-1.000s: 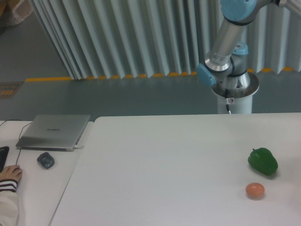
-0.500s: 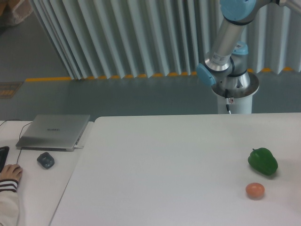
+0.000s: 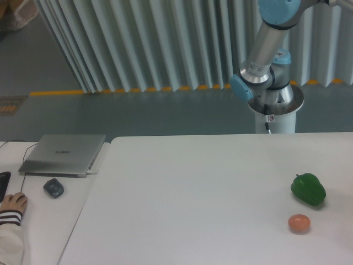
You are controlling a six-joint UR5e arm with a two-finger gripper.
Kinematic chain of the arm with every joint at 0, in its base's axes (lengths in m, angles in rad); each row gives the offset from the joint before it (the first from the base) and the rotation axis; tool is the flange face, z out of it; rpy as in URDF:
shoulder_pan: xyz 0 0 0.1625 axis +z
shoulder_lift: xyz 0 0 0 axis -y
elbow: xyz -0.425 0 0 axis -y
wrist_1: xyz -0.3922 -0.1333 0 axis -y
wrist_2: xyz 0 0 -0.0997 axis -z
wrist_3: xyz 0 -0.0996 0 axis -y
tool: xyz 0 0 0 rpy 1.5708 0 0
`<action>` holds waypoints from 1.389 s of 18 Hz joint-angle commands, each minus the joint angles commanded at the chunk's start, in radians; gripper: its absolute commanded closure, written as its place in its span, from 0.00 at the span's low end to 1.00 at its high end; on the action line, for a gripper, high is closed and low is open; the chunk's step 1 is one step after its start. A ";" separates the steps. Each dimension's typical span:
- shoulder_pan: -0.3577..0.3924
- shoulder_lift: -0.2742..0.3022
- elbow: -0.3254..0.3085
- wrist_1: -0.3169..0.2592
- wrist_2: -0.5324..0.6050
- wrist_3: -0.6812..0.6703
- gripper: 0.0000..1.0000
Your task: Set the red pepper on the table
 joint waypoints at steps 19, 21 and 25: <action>-0.379 0.035 -0.080 0.138 0.047 -0.555 0.38; -0.396 0.035 -0.072 0.144 0.043 -0.601 0.38; -0.400 0.028 -0.067 0.294 -0.001 -0.729 0.41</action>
